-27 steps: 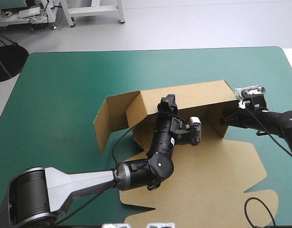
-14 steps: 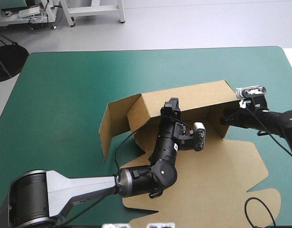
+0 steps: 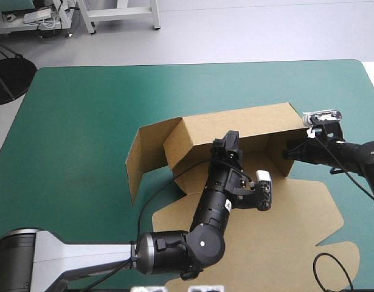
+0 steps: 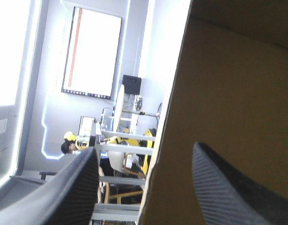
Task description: Fold the box
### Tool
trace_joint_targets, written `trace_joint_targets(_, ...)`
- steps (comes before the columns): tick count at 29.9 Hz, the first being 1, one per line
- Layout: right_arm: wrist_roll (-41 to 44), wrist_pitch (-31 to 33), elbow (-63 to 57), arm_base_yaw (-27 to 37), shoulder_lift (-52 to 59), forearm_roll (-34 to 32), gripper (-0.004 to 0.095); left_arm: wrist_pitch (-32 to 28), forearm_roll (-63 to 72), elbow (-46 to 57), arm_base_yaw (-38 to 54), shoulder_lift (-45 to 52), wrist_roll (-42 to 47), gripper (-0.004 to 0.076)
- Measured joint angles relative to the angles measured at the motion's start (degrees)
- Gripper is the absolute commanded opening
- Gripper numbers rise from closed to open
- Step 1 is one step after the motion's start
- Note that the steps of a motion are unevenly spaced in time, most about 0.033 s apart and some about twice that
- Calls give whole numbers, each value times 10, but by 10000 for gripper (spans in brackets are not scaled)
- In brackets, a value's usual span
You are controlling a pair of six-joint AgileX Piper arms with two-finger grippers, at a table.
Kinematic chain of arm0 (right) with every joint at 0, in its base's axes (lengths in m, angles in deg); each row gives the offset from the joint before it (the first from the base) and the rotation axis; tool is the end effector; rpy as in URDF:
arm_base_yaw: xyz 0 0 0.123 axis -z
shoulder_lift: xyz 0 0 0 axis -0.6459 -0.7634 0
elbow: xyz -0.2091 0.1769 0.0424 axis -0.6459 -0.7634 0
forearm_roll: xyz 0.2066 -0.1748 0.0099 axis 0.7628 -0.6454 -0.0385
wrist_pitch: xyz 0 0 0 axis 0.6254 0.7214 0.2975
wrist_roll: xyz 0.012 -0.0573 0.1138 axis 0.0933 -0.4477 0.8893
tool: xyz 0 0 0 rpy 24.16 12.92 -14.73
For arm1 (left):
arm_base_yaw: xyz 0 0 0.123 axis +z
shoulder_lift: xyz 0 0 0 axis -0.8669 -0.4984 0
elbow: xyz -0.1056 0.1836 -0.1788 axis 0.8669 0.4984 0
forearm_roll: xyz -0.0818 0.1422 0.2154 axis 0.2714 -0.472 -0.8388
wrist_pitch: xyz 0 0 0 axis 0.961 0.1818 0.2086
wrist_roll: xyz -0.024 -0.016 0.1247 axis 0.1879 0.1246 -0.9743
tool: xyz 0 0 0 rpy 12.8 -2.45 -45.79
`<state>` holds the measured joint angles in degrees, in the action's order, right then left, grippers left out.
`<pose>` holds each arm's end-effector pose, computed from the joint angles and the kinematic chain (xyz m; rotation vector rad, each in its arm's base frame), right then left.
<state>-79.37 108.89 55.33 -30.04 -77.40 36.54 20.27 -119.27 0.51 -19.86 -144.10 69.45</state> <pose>0.3155 0.0078 0.2233 -0.2668 2.3085 0.4358 0.1730 -0.3715 0.2969 1.3185 1.1215 0.6731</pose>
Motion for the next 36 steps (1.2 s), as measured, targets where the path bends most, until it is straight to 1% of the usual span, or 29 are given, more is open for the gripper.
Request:
trace_joint_targets(4,0,-1,0,0,0,-1,2,-1,1,0,-32,4,0,413)
trace_joint_targets(6,1,-1,0,0,0,-1,2,-6,6,0,-41,5,1,363)
trace_joint_targets(7,2,-1,0,0,0,-1,2,-9,8,0,-43,5,2,312)
trace_joint_targets(9,3,-1,0,0,0,-1,2,-12,11,0,-43,5,9,177)
trace_joint_targets(11,3,-1,0,0,0,-1,2,-13,13,0,-43,5,19,-7)
trace_joint_targets(22,8,-3,0,0,0,-5,2,-36,26,0,-41,7,32,-5)
trace_joint_targets(25,13,-4,0,0,0,-9,2,-63,16,1,-27,22,66,-5)
trace_joint_targets(30,17,-4,0,0,0,-11,2,-142,5,1,-7,78,101,-6)
trace_joint_targets(36,21,-5,0,0,0,-12,2,-189,0,1,56,126,128,-5)
